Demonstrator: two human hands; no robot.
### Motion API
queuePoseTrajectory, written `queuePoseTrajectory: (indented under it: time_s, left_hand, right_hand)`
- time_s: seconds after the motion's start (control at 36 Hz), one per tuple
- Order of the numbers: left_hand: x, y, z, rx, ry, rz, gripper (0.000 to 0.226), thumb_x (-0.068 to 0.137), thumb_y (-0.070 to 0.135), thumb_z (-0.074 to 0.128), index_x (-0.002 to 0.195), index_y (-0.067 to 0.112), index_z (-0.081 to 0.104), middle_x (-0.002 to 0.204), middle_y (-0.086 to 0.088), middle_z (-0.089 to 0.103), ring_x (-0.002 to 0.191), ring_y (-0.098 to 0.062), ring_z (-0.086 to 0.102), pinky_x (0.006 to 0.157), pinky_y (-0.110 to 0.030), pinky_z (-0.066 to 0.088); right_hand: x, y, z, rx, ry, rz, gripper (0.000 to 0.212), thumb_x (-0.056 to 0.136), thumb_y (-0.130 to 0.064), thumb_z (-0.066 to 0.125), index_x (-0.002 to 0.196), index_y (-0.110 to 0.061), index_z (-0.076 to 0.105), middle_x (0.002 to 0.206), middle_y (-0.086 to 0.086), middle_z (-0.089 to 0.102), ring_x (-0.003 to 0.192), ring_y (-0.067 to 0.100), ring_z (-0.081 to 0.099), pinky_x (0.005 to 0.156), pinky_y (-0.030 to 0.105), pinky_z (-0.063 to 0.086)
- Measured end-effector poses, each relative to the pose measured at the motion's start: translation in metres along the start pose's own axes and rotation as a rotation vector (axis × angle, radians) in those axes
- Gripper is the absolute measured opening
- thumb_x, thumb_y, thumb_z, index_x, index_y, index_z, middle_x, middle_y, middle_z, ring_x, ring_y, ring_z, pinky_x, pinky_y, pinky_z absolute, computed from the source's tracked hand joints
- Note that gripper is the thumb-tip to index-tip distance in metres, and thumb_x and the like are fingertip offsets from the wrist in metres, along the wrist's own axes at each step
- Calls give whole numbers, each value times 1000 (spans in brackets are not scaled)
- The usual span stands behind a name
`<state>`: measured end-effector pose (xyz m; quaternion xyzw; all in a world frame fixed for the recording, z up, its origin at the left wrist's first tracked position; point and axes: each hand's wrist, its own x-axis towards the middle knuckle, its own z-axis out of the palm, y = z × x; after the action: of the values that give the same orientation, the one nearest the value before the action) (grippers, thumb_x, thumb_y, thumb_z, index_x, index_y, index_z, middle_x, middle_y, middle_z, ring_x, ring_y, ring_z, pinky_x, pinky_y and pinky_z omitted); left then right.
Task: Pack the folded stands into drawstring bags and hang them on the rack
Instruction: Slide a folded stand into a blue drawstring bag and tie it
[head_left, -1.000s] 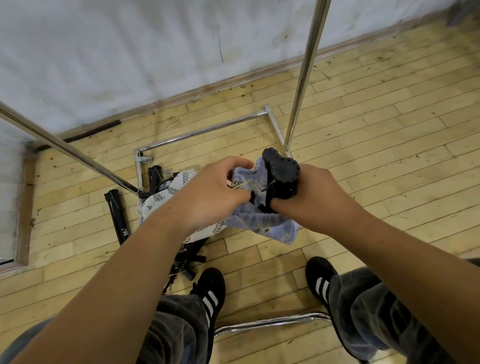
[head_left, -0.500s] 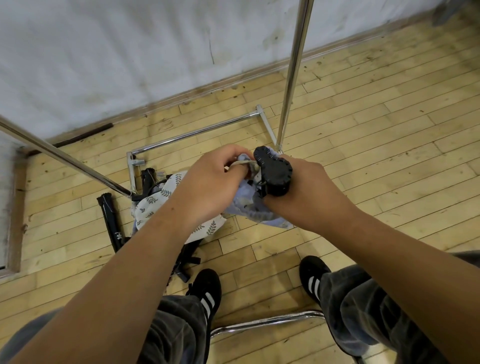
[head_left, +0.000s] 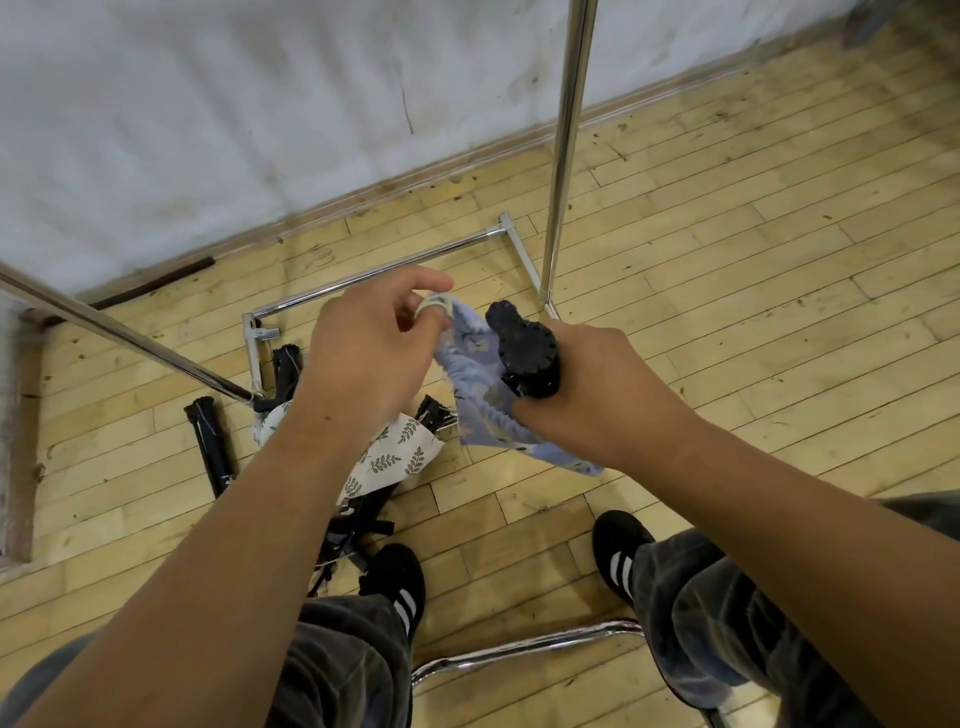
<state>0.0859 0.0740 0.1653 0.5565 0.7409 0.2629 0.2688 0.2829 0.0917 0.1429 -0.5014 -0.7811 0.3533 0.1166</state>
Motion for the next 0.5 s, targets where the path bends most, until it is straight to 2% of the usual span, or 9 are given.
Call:
queuePoseTrajectory:
  time_s: [0.14,0.19,0.22,0.25,0.28,0.31,0.33,0.44,0.5]
  left_hand:
    - [0,-6,-4,-61,17,-39,22,100,26,63,111,42,73,92,15,74,52,4,54,51,-15,38]
    - [-1,-10,-5,-139,0,-72,24,100,18,63,109,37,73,89,19,74,53,7,56,50,-16,42]
    - [-1,-11,-6,-195,-14,-101,24,100,16,63,108,35,74,86,19,74,61,7,61,55,-19,50]
    - [-1,-12,-6,-257,-30,-139,23,100,14,63,108,33,74,86,16,74,73,3,68,68,-26,59]
    - [-2,-13,-6,-318,-44,-175,24,100,11,63,109,30,73,88,10,75,84,-5,73,83,-34,62]
    - [-2,-13,-6,-382,-53,-203,25,100,6,61,110,26,73,88,6,75,88,-11,74,90,-38,61]
    - [-2,-12,-6,-456,-56,-231,26,99,2,59,111,21,72,87,2,74,87,-14,74,91,-39,61]
    - [0,-7,-8,-768,-83,-400,28,96,-7,56,113,11,70,87,-5,67,75,-20,70,76,-32,60]
    - [2,-8,-10,-826,-115,-448,31,95,-8,54,115,10,70,86,-5,65,67,-19,63,69,-30,58]
  right_hand:
    - [2,6,6,-23,-18,21,35,87,-41,68,71,-31,39,64,-7,50,55,9,46,50,19,29]
    - [2,6,8,-26,-20,20,33,88,-44,66,72,-30,41,64,-6,51,56,10,46,51,21,30]
    - [2,6,9,-29,-26,19,31,87,-43,64,72,-29,42,64,-6,51,56,10,46,50,21,30]
    - [2,5,9,-29,-36,18,27,86,-41,61,73,-28,42,64,-6,51,56,10,46,50,21,29]
    - [2,4,9,-27,-47,16,24,85,-39,59,73,-27,42,65,-6,51,56,11,46,50,20,29]
    - [1,4,10,-21,-57,13,23,85,-38,59,73,-28,42,65,-6,52,57,11,46,50,20,29]
    - [1,3,11,-12,-63,13,23,85,-36,61,74,-28,43,66,-6,52,58,12,47,51,21,31]
    - [1,5,15,0,-66,19,29,87,-26,69,74,-30,43,69,-6,55,61,13,51,53,23,36]
    - [2,6,16,-14,-67,22,22,88,-24,68,77,-26,49,70,-5,57,61,13,51,52,23,35]
